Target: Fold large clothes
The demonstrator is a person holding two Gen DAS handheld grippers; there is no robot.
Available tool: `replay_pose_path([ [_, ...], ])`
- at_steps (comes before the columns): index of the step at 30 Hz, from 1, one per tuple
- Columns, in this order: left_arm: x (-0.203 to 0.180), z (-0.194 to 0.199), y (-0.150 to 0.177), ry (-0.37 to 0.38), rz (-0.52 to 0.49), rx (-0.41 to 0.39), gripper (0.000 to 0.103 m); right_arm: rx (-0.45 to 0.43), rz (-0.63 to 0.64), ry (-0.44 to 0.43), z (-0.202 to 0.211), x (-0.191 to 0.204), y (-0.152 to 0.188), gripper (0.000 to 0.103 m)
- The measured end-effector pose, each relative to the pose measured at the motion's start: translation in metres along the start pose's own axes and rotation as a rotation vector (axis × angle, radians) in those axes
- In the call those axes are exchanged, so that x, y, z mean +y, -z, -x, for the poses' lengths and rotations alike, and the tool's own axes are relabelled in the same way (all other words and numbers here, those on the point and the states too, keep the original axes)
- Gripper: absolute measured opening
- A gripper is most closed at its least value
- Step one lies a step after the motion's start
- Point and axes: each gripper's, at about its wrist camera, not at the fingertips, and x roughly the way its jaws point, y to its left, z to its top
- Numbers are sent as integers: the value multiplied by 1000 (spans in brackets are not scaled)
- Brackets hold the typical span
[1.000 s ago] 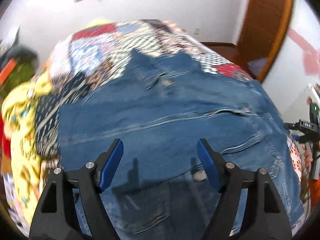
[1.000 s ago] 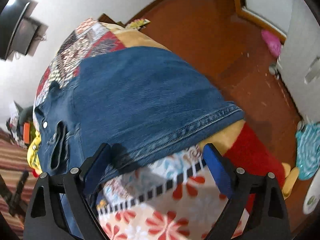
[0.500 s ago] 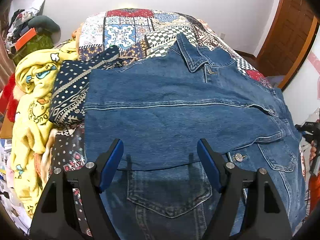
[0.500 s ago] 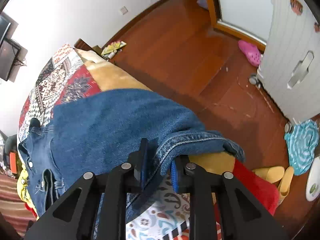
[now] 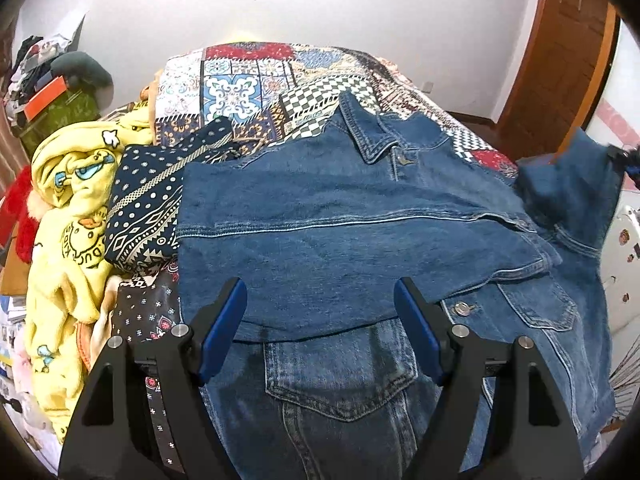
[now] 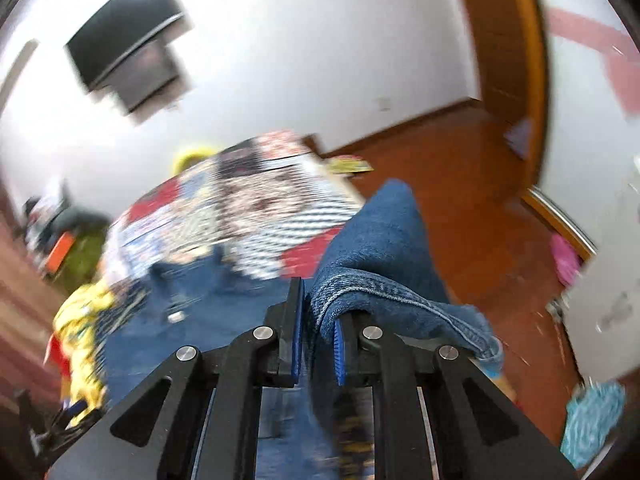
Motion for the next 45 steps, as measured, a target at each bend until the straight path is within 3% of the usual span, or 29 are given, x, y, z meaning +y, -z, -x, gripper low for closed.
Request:
replay_pose_path([
  [5,1,11,3,8,-12,-20,75,103,122,-127,-27,64,31,11],
  [8,2,16,6,1,-24,-25,75,202,167,-142,-60,84,58,11],
  [14,0,23,11,2,-44,-25,75,442,162,-159,-115,83,114,11],
  [22,-35,24,-8,21,-137,-37,75,538,244,-173,-98,86,126,14],
  [26,-74,25,-31,68,-205,-52,75,485,305,-169,-69,72,116,23],
  [31,-135,21,-63,166,-298,-61,78,295,328,-38,-30,34,92,29],
  [33,-164,16,-74,216,-336,-61,81,228,311,22,-17,16,81,45],
  [37,-225,-5,-86,274,-437,-36,82,105,255,166,6,-19,65,63],
  [39,-248,-18,-86,295,-474,-7,82,79,207,209,12,-38,61,76],
  [45,-311,-78,-65,340,-571,171,82,107,70,260,9,-82,67,79],
])
